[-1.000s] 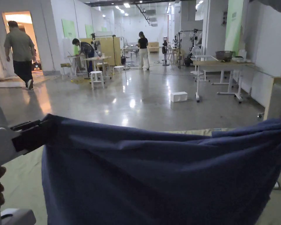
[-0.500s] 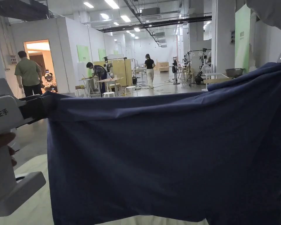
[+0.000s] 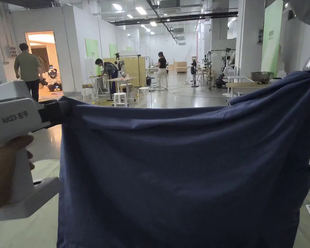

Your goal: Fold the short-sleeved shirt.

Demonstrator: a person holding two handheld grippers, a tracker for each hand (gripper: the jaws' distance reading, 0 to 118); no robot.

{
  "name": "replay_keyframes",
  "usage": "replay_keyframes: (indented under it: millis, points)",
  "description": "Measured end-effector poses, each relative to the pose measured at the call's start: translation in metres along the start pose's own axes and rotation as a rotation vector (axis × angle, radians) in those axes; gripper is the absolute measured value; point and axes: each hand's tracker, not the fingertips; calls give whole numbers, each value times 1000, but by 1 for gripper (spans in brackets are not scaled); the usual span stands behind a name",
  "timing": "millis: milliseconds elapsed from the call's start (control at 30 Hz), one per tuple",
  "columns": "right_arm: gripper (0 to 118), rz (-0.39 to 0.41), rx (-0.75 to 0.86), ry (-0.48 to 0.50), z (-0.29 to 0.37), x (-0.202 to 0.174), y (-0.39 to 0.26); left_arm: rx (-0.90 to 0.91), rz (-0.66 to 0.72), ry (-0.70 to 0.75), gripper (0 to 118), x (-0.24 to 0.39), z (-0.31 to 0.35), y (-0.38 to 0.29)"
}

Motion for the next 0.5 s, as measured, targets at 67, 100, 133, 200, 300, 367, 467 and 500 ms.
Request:
replay_keyframes:
  millis: [67, 100, 133, 200, 300, 367, 467, 500]
  points:
    - [7, 19, -9, -28, -16, -1, -4, -14, 17, 10, 12, -3, -17, -2]
    - [7, 17, -13, -26, -25, 0, -5, -21, 26, 11, 12, -6, -27, -3]
    - [7, 16, -16, -29, -33, 1, -6, -15, 30, 16, 12, -7, -34, -4]
    - [7, 39, -25, -54, -51, 1, -8, -13, 32, 28, 12, -9, -51, -5]
    - [7, 41, 9, -57, -74, 5, -10, -9, 43, 32, 12, -11, -76, -6]
    - [7, 39, 3, -63, -94, 8, -8, -8, 41, 37, 12, -12, -93, -7]
    - [7, 56, 14, -82, -124, 10, -7, -16, 32, 49, 12, -13, -120, -13]
    - [7, 59, 20, -87, -134, 11, -7, -18, 37, 49, 12, -15, -129, -15]
